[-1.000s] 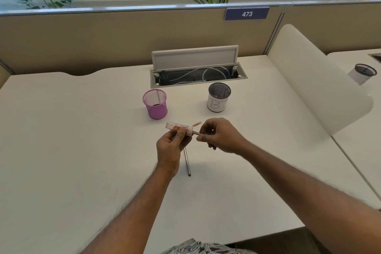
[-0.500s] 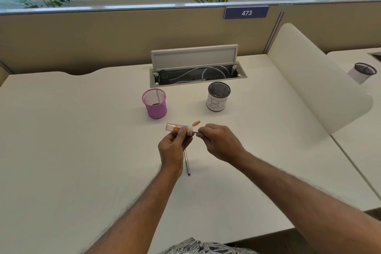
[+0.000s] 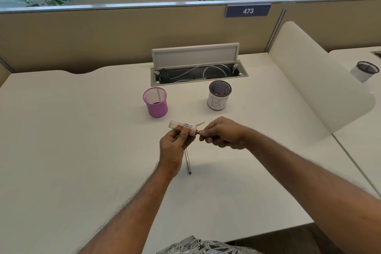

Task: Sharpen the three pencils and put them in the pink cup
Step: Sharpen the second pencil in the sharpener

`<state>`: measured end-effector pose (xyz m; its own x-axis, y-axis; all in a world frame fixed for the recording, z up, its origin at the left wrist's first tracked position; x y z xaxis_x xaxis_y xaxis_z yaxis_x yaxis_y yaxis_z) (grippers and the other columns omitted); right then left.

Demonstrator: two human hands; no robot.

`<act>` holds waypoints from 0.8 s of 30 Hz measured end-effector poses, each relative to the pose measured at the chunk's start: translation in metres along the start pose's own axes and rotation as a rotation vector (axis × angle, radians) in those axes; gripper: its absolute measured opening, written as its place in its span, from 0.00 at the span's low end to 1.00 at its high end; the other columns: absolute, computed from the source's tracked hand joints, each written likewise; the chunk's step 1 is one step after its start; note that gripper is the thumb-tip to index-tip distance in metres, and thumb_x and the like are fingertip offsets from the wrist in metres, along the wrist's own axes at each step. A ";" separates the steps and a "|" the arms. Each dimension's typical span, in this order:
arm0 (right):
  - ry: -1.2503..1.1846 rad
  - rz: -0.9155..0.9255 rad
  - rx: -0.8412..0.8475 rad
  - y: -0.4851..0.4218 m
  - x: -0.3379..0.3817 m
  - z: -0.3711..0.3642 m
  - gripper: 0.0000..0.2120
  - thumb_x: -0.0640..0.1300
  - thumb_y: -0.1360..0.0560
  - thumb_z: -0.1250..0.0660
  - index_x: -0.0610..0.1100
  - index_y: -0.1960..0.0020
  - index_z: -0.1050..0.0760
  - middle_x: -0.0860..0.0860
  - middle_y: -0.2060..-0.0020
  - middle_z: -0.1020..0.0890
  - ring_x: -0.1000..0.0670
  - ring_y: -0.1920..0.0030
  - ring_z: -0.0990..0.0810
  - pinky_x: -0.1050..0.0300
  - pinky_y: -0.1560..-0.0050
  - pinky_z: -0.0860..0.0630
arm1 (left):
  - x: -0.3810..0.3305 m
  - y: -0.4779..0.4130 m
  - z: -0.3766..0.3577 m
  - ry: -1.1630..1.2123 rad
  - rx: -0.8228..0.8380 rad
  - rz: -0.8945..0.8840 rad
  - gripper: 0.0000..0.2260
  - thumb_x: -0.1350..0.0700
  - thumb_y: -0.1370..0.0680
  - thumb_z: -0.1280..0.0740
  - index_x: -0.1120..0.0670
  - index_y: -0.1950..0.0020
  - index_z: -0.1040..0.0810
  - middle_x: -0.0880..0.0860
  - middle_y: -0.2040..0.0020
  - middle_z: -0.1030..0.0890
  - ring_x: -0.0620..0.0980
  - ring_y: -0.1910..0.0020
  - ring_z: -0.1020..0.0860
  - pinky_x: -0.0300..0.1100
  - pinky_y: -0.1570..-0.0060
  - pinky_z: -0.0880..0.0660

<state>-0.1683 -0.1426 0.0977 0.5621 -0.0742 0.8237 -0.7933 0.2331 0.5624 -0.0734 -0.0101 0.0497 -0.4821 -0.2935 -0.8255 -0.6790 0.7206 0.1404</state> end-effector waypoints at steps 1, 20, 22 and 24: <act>-0.045 -0.062 0.051 -0.001 -0.001 0.000 0.10 0.41 0.21 0.36 0.37 0.57 0.21 0.50 0.73 0.27 0.57 0.78 0.39 0.66 0.79 0.45 | 0.000 0.000 0.001 0.000 0.002 0.002 0.09 0.57 0.26 0.32 0.60 0.51 0.16 0.56 0.53 0.15 0.53 0.50 0.18 0.44 0.49 0.21; 0.769 0.707 -0.679 0.013 -0.002 -0.030 0.08 0.41 0.23 0.34 0.38 0.57 0.21 0.45 0.65 0.21 0.44 0.65 0.25 0.49 0.64 0.27 | 0.000 0.004 0.002 -0.009 -0.175 -0.017 0.07 0.60 0.22 0.34 0.61 0.52 0.17 0.56 0.55 0.15 0.52 0.51 0.17 0.44 0.50 0.20; 0.645 0.644 -0.602 0.010 -0.003 -0.029 0.10 0.40 0.23 0.34 0.37 0.60 0.21 0.45 0.69 0.22 0.47 0.68 0.27 0.51 0.65 0.28 | 0.000 0.004 0.004 -0.020 -0.160 -0.014 0.07 0.61 0.21 0.34 0.61 0.52 0.17 0.56 0.55 0.15 0.52 0.52 0.16 0.44 0.49 0.20; 0.508 0.515 -0.512 0.006 -0.004 -0.023 0.11 0.40 0.23 0.33 0.38 0.63 0.21 0.50 0.73 0.23 0.53 0.72 0.30 0.57 0.68 0.31 | 0.000 0.004 0.005 -0.043 -0.136 -0.008 0.07 0.61 0.21 0.35 0.61 0.52 0.18 0.56 0.56 0.15 0.53 0.52 0.16 0.45 0.48 0.20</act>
<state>-0.1699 -0.1182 0.0961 0.2965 0.5706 0.7659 -0.8431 0.5330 -0.0707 -0.0731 -0.0042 0.0474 -0.4542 -0.2701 -0.8490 -0.7533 0.6252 0.2041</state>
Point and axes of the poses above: each hand's wrist, its own y-axis away from the middle knuckle, its own z-axis out of the back of the hand, x = y × z, the point moved 4 cm from there along -y, towards the middle knuckle
